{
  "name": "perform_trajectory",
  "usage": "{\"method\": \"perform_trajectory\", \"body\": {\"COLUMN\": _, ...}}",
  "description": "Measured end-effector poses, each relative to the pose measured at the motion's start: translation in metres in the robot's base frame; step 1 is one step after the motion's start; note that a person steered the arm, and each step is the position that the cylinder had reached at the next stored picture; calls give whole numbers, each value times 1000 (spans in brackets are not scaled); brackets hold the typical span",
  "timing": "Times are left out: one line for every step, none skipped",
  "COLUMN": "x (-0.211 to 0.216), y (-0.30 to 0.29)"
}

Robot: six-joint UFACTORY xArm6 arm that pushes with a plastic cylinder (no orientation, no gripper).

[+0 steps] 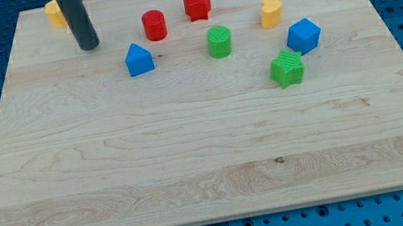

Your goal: Push the green circle slightly down

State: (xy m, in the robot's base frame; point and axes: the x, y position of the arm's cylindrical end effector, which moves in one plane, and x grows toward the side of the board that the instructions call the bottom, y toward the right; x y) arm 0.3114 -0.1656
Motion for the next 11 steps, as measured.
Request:
{"method": "perform_trajectory", "body": {"x": 8, "y": 0}}
{"method": "perform_trajectory", "body": {"x": 16, "y": 0}}
{"method": "perform_trajectory", "body": {"x": 25, "y": 0}}
{"method": "perform_trajectory", "body": {"x": 28, "y": 0}}
{"method": "perform_trajectory", "body": {"x": 28, "y": 4}}
{"method": "perform_trajectory", "body": {"x": 26, "y": 28}}
{"method": "perform_trajectory", "body": {"x": 18, "y": 81}}
{"method": "perform_trajectory", "body": {"x": 18, "y": 139}}
{"method": "perform_trajectory", "body": {"x": 33, "y": 175}}
{"method": "perform_trajectory", "body": {"x": 63, "y": 177}}
{"method": "perform_trajectory", "body": {"x": 98, "y": 183}}
